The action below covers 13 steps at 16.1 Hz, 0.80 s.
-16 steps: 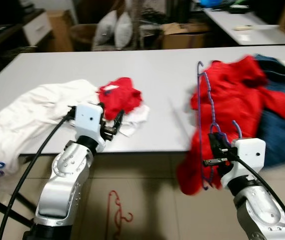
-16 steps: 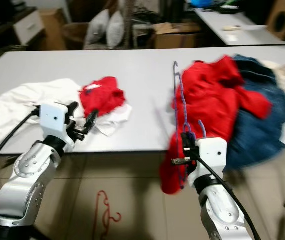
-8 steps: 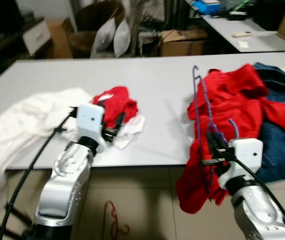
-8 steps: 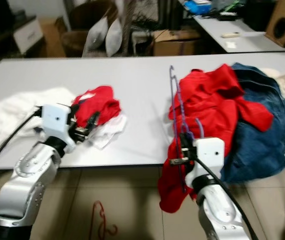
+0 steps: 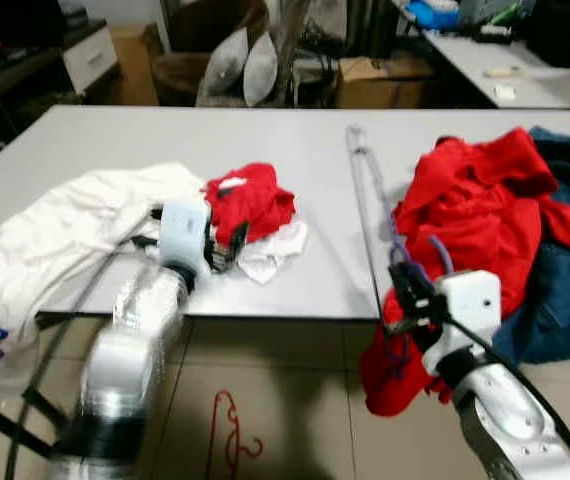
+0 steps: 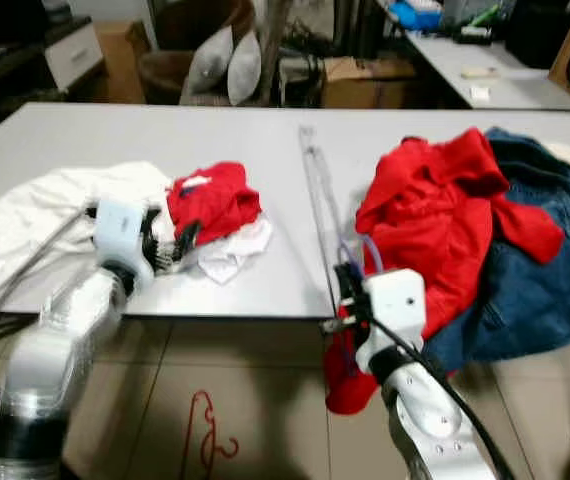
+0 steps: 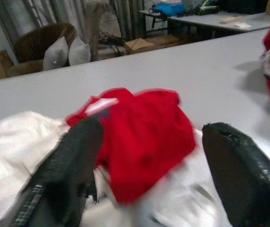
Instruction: Hang hanger
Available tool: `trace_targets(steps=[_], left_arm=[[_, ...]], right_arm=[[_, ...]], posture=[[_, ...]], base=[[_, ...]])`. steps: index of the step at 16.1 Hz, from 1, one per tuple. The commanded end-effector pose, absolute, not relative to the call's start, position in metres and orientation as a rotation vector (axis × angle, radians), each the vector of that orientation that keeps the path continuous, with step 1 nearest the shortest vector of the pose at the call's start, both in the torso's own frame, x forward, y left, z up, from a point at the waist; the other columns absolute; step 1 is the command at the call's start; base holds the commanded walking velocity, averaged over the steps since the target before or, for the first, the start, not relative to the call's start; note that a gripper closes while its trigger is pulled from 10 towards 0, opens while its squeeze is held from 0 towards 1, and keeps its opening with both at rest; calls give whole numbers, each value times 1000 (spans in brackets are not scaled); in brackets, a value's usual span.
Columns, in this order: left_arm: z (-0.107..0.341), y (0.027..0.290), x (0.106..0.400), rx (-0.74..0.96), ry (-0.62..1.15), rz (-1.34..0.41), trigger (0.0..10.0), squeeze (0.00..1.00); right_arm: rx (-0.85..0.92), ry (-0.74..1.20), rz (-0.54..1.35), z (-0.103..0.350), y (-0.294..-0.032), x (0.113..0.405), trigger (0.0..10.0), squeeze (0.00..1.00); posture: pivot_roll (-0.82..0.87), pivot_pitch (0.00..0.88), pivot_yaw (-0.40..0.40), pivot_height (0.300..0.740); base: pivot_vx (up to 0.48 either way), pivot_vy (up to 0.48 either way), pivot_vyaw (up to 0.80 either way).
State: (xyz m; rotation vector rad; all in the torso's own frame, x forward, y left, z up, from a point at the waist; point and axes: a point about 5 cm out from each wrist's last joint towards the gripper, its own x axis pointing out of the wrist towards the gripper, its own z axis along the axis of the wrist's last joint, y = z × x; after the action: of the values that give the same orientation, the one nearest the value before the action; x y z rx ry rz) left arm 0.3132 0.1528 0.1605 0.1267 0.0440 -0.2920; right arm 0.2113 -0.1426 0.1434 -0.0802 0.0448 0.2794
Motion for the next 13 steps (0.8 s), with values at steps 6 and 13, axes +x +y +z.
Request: trace_targets(steps=[6,13], left_arm=[[158,129,356,200,82,-452,10000,1000],[147,125,392,398,175,-359,0,0]], right_arm=[[-153,9,263,155,-159,213,10000,0],[-175,4,202,158,-165,200,10000,0]], posture=[[-66,0,64,740],[-177,0,141,740]], base=[[0,0,0],[0,0,0]])
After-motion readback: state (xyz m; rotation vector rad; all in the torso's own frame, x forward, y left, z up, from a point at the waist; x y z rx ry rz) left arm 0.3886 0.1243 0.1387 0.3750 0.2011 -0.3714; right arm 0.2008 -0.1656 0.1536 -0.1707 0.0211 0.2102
